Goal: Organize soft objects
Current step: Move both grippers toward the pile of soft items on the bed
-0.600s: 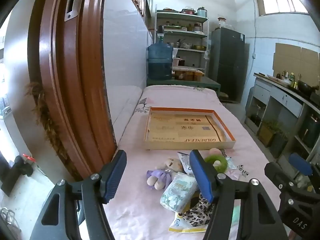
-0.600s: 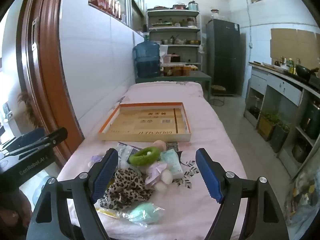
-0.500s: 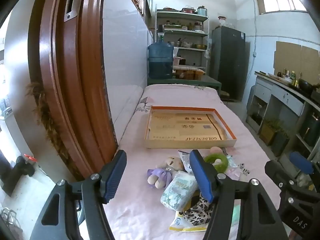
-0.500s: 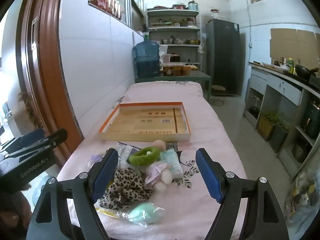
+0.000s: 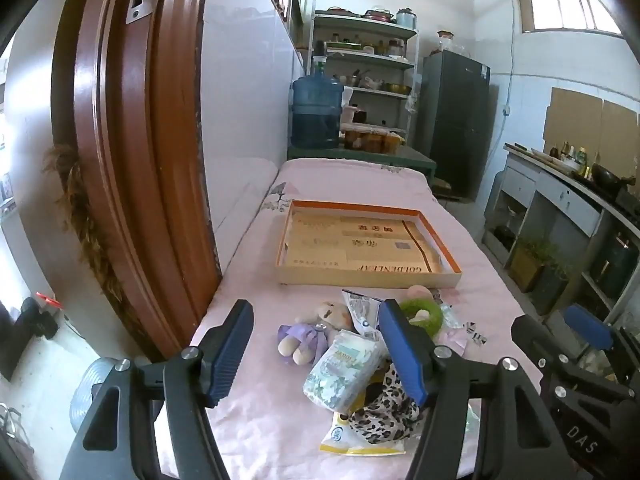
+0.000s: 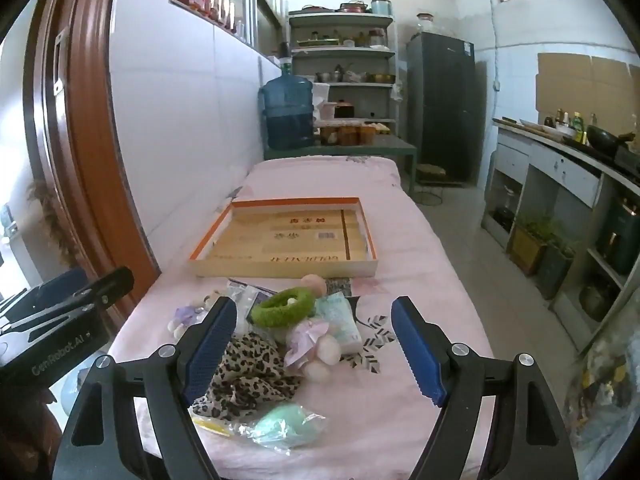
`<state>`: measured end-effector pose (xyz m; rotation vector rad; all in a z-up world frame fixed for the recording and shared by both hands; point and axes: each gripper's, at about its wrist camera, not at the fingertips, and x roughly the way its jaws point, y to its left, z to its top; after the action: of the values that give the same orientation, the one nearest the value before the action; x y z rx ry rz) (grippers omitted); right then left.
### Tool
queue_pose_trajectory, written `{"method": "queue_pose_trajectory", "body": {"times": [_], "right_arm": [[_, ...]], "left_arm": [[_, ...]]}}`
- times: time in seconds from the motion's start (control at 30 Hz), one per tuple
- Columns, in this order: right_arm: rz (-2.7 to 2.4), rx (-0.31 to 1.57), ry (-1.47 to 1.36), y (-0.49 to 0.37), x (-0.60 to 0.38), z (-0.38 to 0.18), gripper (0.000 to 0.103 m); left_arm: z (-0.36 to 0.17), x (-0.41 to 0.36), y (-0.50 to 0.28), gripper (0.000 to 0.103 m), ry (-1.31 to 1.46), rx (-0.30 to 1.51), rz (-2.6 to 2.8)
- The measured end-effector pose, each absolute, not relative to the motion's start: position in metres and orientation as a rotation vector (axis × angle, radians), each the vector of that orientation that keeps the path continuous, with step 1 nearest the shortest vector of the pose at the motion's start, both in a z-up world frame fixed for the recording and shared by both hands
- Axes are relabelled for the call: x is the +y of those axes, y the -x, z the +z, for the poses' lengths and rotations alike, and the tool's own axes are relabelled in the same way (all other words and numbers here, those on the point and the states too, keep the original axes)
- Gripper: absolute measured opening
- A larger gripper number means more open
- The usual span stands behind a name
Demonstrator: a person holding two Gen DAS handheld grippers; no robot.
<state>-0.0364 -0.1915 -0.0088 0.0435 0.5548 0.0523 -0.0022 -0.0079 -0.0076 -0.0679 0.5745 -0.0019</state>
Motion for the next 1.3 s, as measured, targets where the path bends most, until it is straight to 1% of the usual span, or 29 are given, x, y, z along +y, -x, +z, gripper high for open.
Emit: {"method": "queue_pose_trajectory", "body": {"times": [0.37, 1.3], "right_arm": [[0.048, 0.56, -0.037, 0.034, -0.191, -0.011, 0.081], [0.033, 0.582, -0.034, 0.03, -0.192, -0.021, 0.081]], "left_arm": [[-0.012, -0.013, 0.001, 0.065, 0.033, 0.582, 0.0], [-0.022, -0.015, 0.001, 0.065, 0.051, 0.607, -0.026]]}}
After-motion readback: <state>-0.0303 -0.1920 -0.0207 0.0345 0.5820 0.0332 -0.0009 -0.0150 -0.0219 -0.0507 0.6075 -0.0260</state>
